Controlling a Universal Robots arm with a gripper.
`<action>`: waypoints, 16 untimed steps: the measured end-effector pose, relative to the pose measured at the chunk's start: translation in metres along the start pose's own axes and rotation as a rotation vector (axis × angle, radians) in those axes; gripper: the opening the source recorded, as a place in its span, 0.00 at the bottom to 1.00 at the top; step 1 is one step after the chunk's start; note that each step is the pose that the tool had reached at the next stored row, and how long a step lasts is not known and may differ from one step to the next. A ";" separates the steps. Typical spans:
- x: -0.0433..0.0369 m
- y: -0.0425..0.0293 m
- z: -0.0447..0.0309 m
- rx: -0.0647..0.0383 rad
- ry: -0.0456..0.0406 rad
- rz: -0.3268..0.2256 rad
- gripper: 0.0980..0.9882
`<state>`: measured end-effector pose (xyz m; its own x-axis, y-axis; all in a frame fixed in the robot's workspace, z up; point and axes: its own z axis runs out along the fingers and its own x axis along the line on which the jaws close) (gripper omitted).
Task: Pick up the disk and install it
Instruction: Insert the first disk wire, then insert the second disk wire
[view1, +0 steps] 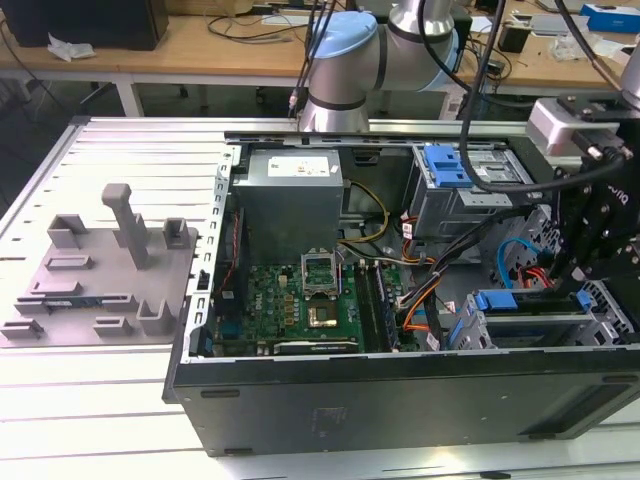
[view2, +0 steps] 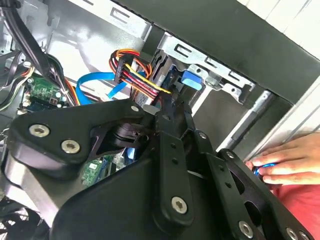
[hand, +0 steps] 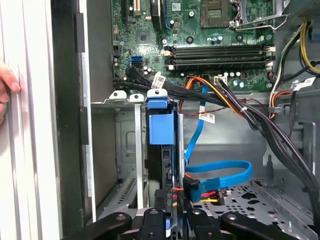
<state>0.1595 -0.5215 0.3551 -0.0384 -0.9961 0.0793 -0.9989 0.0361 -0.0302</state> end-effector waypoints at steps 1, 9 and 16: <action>0.0002 -0.0001 -0.0028 0.000 0.0000 0.001 0.16; 0.0016 -0.0009 -0.0297 -0.001 0.0001 0.008 0.16; 0.0016 -0.0008 -0.0299 0.000 0.0002 0.008 0.16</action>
<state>0.1594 -0.5207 0.3851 -0.0463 -0.9958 0.0793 -0.9986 0.0439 -0.0307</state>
